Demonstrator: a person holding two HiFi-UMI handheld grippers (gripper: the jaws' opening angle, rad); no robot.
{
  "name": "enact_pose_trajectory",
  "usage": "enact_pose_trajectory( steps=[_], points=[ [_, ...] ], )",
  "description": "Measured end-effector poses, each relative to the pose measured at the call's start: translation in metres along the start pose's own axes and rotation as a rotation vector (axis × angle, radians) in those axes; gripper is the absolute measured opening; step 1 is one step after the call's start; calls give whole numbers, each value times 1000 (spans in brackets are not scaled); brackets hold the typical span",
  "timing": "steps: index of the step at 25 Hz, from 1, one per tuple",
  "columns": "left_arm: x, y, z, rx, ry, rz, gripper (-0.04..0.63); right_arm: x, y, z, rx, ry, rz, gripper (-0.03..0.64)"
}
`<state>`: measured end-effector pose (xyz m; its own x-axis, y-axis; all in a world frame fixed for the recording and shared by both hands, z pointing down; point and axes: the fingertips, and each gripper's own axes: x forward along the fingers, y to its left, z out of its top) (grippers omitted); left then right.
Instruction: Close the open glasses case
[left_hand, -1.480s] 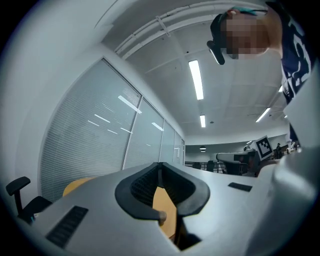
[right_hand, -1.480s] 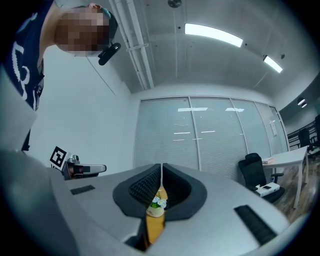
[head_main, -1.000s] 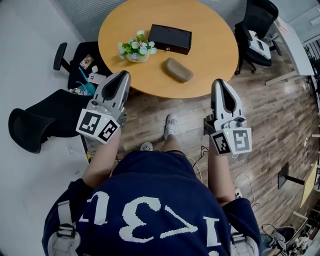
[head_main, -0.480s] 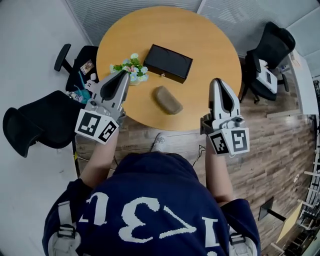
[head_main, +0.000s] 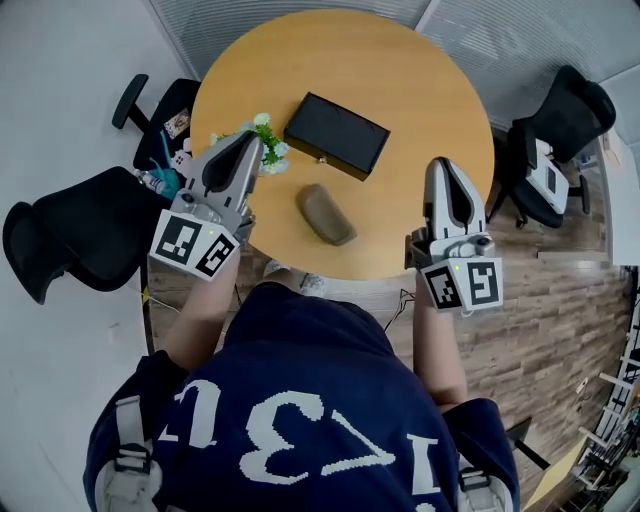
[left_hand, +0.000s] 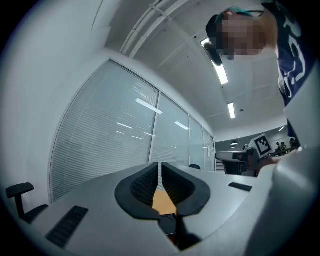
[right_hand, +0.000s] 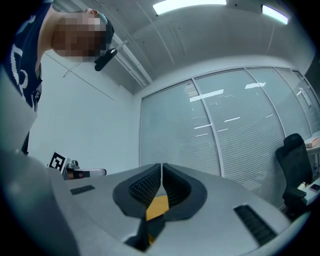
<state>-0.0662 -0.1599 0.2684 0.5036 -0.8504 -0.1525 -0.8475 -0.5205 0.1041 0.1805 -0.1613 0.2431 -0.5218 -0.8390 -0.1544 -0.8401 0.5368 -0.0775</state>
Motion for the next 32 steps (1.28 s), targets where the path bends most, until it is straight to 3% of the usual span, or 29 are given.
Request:
enact_pose_trajectory(
  steps=[13,18,26,27,31,32],
  points=[
    [25,13,-12,-35,34,-78,32,20,-1,-15,24,57,-41,34],
    [21,15,-32,-70,63,-98,32,18,9,-62,55,171,-21,35],
    [14,22,-73,-104,112,-102,32,-7,11,-181,120,419,-13,35],
    [12,21,-77,-113,119,-105,32,-10,14,-199,156,457,3,43],
    [9,13,-94,-133,155,-134,32,-26,35,-272,404,623,100,228],
    [8,12,-97,-139,164,-140,32,-30,39,-290,455,661,114,242]
  ],
)
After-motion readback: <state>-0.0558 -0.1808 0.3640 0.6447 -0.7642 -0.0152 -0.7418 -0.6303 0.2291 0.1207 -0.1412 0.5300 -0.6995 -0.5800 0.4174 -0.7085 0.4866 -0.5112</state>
